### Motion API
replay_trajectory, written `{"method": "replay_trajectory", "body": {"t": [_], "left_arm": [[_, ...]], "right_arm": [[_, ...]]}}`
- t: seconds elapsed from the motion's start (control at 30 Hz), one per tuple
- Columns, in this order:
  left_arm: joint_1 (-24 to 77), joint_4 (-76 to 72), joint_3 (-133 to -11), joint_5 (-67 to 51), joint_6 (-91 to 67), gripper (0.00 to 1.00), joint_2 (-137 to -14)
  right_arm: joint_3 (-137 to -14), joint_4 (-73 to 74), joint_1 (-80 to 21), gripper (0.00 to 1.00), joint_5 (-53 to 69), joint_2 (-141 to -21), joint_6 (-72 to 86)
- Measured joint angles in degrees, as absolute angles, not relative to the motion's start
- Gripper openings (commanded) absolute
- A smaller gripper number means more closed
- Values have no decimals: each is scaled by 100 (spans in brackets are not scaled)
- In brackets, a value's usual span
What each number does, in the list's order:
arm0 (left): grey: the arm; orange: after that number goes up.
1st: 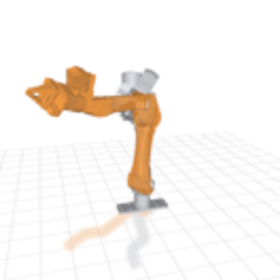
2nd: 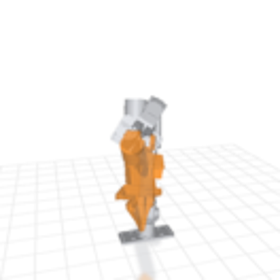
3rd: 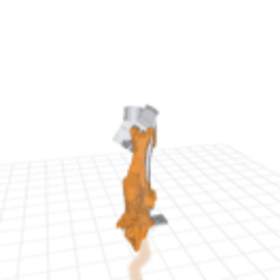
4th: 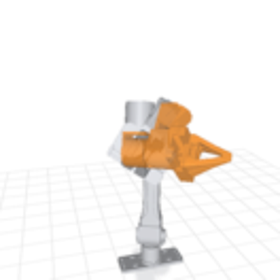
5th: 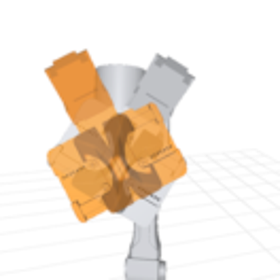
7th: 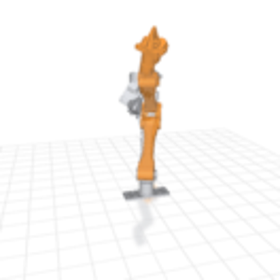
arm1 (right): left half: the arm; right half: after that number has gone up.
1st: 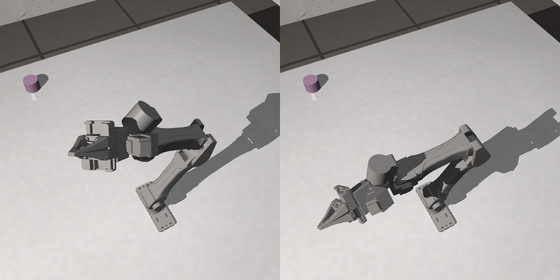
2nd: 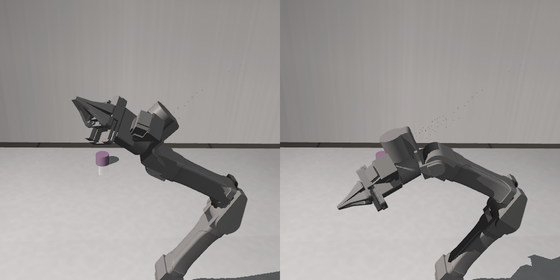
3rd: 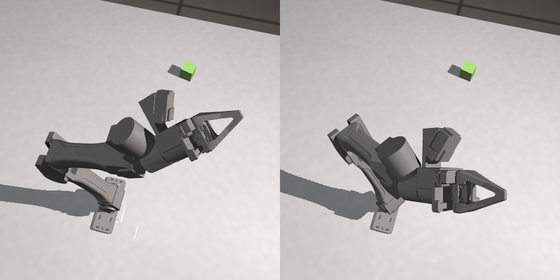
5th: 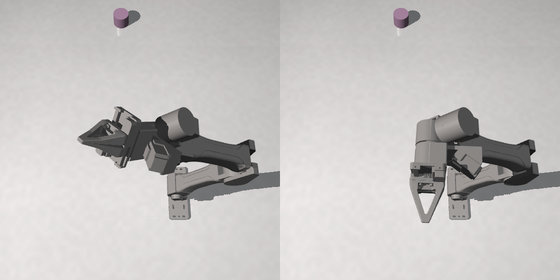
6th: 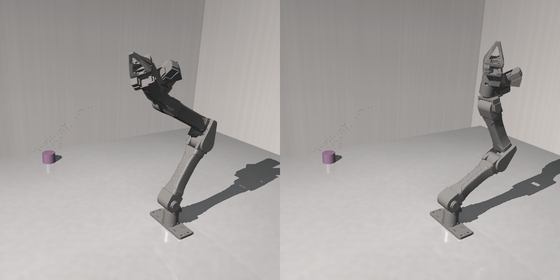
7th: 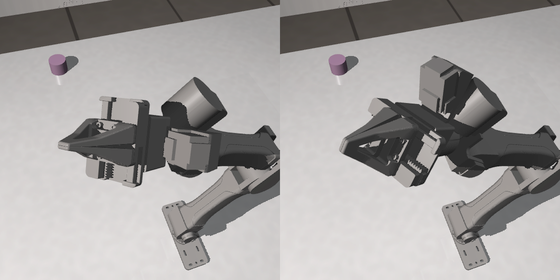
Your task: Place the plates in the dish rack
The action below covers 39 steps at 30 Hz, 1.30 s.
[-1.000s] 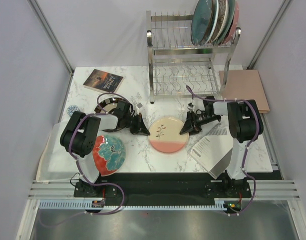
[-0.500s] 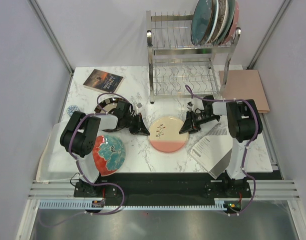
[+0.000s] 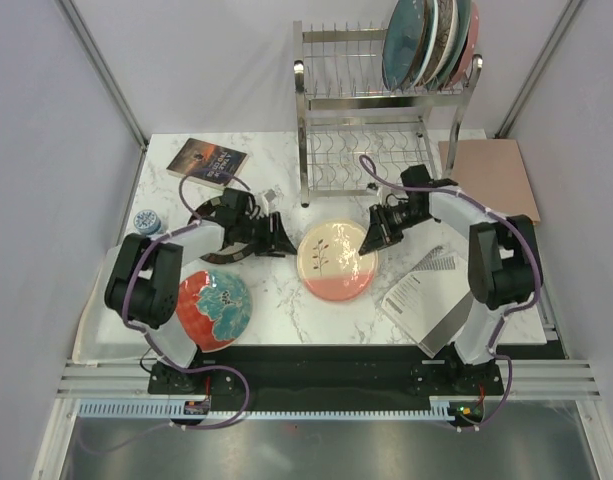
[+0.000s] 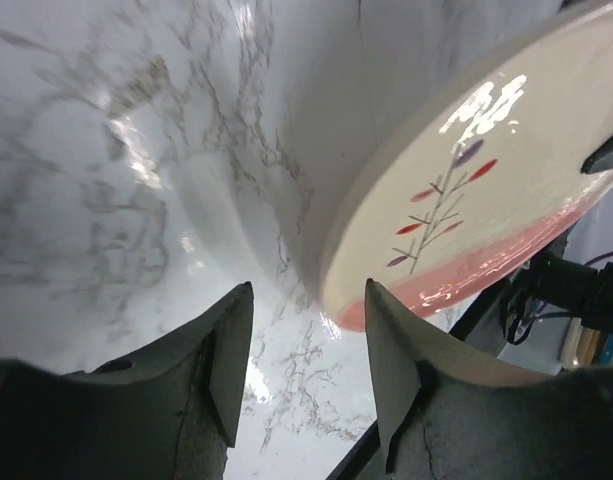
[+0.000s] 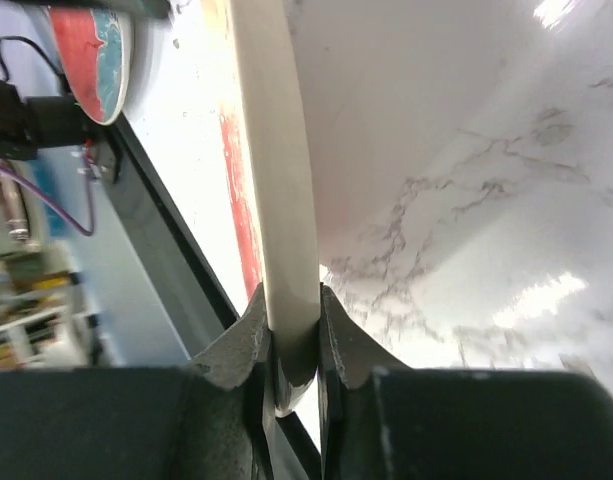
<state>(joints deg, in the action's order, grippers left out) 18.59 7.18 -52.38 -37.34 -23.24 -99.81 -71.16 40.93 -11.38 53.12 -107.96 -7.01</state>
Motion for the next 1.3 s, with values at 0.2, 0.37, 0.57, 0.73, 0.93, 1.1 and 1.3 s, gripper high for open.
{"method": "replay_trajectory", "body": {"t": [0.2, 0.37, 0.57, 0.73, 0.93, 1.1, 1.3], "left_arm": [[993, 1197, -5778, -3334, -1557, 68, -8781], [886, 1160, -6012, -2477, -1096, 80, -7826], [913, 1127, -6027, -1680, -1125, 77, -7918], [913, 1074, -5988, -1492, -1304, 77, -8128], [913, 797, -5791, -1514, -1575, 77, -8123], [915, 683, -5382, -1564, -1806, 78, -8014], [1076, 607, -4818, -1627, -2156, 78, -7686]], "right_arm": [[-8407, 5411, -1096, 0, 4593, -9800, -1249], [-10200, 6007, -1096, 0, 4558, -9496, -1264], [-12237, 5297, -1208, 0, 4375, -9389, -545], [-12359, 3640, -1282, 0, 3286, -8991, 388], [-12130, 1732, -2139, 0, -255, -8980, 412], [-12376, 816, -2805, 0, -2062, -9559, -34], [-12940, 631, -2958, 0, -3492, -10368, -320]]}}
